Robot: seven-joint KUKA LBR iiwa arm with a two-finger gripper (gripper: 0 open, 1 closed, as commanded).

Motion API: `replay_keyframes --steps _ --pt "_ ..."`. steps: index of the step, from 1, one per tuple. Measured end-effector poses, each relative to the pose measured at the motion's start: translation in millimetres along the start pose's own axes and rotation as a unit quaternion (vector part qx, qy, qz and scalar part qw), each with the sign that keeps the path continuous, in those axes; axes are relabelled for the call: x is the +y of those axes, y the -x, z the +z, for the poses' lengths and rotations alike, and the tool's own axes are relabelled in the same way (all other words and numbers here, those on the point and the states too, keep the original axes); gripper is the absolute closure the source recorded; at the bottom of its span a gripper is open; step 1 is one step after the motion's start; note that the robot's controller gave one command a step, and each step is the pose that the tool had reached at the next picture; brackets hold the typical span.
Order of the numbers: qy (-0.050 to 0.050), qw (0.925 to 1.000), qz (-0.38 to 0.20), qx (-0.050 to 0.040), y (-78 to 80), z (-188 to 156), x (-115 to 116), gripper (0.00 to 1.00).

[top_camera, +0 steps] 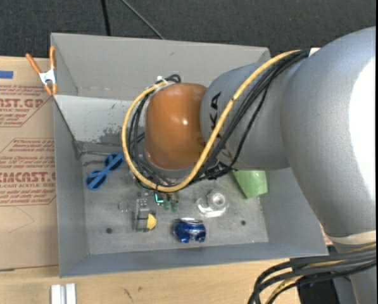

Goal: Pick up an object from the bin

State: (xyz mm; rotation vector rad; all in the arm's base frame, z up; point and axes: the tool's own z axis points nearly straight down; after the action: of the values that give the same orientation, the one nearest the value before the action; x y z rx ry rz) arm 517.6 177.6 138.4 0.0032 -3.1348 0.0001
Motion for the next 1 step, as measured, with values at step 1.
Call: replay_keyframes --steps 1 --pt "0.000 0.9956 -0.094 -0.0041 69.7 68.2 -45.1 0.00"
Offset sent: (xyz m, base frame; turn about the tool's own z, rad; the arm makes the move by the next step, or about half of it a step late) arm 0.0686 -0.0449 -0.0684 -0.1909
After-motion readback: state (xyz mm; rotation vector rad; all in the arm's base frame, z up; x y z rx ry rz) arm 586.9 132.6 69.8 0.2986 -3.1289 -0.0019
